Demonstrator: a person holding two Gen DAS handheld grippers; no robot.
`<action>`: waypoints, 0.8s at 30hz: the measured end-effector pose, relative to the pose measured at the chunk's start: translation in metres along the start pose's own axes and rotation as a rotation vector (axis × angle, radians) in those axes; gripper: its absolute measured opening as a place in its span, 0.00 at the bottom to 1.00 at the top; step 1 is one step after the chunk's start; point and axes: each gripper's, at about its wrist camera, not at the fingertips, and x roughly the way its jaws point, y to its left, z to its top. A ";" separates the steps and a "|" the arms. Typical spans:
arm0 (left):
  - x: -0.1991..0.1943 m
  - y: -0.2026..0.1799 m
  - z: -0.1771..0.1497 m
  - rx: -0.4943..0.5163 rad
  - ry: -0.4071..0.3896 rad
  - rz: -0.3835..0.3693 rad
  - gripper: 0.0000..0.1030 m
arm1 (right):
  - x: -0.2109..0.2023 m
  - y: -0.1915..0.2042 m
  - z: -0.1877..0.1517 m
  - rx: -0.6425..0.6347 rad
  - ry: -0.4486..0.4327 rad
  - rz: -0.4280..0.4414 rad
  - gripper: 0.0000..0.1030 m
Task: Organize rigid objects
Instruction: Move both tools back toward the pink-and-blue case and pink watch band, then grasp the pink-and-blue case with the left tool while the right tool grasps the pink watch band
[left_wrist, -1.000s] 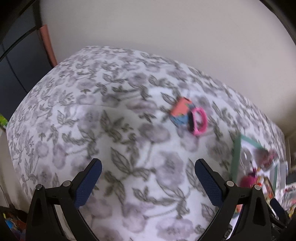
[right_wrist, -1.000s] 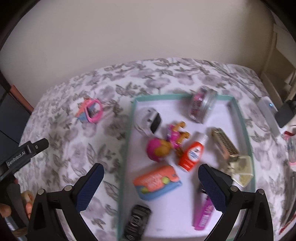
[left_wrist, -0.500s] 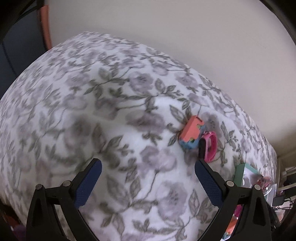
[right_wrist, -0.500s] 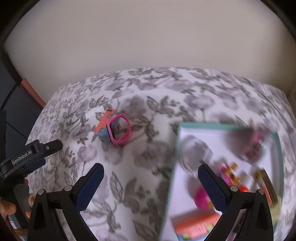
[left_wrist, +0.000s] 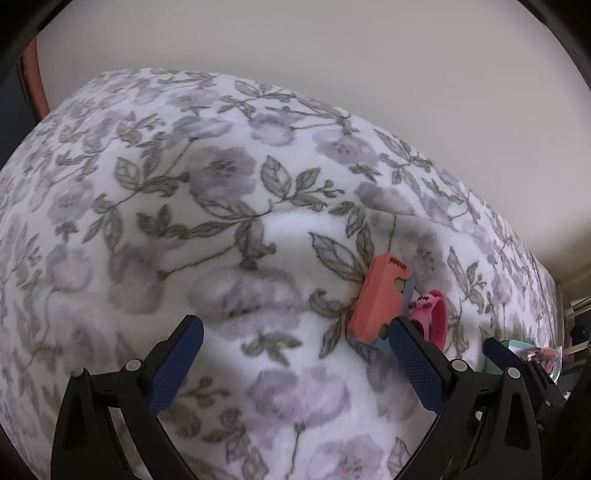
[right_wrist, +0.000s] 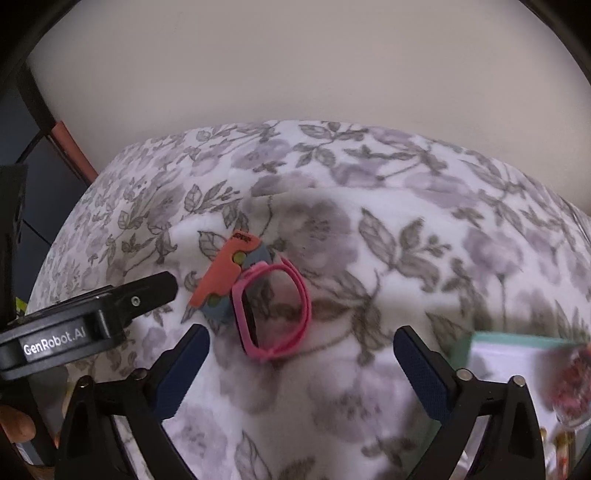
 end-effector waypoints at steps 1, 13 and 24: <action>0.002 0.000 0.002 0.002 0.000 -0.017 0.97 | 0.002 0.001 0.001 -0.003 0.000 0.000 0.94; 0.013 -0.032 0.004 0.115 0.007 -0.081 0.85 | 0.017 0.003 0.005 0.014 0.008 0.032 0.64; 0.024 -0.050 -0.001 0.158 0.021 -0.094 0.81 | 0.008 -0.007 0.004 0.045 0.001 0.050 0.50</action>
